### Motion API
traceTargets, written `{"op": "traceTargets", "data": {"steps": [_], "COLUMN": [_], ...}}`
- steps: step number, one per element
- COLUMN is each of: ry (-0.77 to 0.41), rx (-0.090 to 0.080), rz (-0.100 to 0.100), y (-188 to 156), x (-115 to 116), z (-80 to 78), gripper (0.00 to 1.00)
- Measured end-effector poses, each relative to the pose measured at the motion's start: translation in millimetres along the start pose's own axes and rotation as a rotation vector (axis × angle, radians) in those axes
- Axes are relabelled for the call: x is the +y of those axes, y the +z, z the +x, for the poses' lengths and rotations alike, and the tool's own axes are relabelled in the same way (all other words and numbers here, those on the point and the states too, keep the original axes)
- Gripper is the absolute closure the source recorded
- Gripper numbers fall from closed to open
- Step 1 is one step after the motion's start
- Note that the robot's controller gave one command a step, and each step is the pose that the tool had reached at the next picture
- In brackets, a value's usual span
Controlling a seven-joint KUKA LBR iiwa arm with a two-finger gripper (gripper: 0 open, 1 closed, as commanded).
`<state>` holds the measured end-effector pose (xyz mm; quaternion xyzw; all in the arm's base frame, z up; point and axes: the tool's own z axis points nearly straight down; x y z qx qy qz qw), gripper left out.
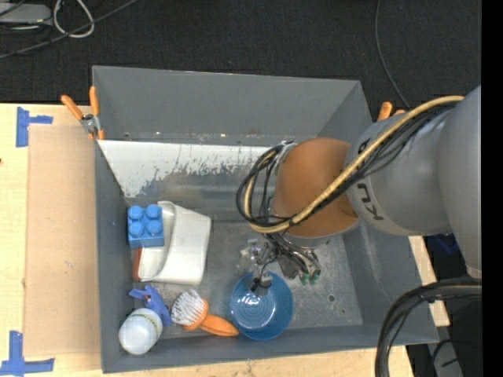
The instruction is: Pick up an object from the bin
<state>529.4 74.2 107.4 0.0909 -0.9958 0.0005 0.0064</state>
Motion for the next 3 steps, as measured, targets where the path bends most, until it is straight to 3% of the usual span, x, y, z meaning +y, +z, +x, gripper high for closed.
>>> {"op": "traceTargets", "data": {"steps": [1, 2, 3], "ry": [0.01, 0.013, 0.003], "rx": [-0.002, -0.015, 0.004], "rz": [0.0, 0.001, 0.0], "y": [-44, -68, -96], "x": [1, -5, -3], "z": [-9.4, -35.9, -32.9], "gripper": [1.0, 1.0, 1.0]}}
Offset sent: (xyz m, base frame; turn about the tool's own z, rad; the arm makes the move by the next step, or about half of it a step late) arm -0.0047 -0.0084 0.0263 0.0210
